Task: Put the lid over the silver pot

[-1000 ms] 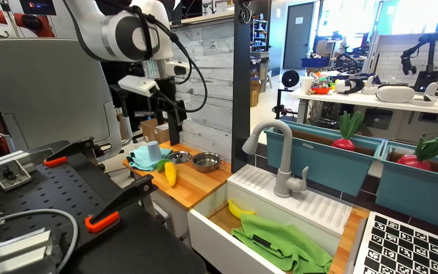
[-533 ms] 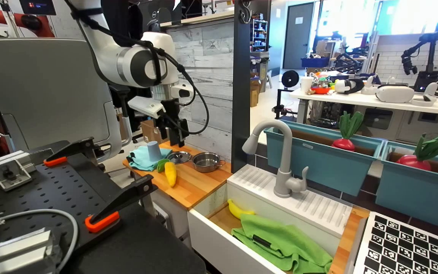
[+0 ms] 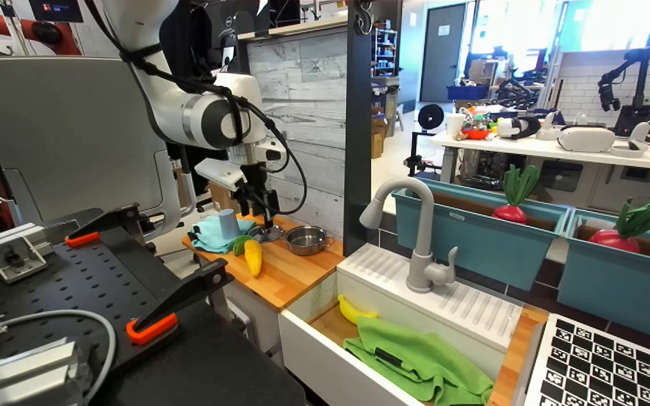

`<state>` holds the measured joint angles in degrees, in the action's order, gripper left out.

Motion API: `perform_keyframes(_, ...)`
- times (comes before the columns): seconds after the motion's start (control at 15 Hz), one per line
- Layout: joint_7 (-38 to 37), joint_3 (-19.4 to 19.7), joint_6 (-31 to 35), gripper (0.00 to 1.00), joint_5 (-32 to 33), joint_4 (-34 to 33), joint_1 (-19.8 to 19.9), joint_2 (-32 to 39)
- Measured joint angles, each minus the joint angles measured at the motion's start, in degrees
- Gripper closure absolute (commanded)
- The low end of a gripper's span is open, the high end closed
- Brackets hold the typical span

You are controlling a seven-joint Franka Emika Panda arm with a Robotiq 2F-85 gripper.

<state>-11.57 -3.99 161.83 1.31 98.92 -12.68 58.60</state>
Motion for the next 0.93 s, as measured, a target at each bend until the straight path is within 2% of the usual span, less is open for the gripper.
perform_keyframes(0.53, -0.51, 0.77, -2.83, 0.0, -1.13, -5.75, -0.36, 3.83)
perform_keyframes(0.93, -3.07, 3.18, -3.78, 0.0, -1.13, -8.29, -2.98, 5.77)
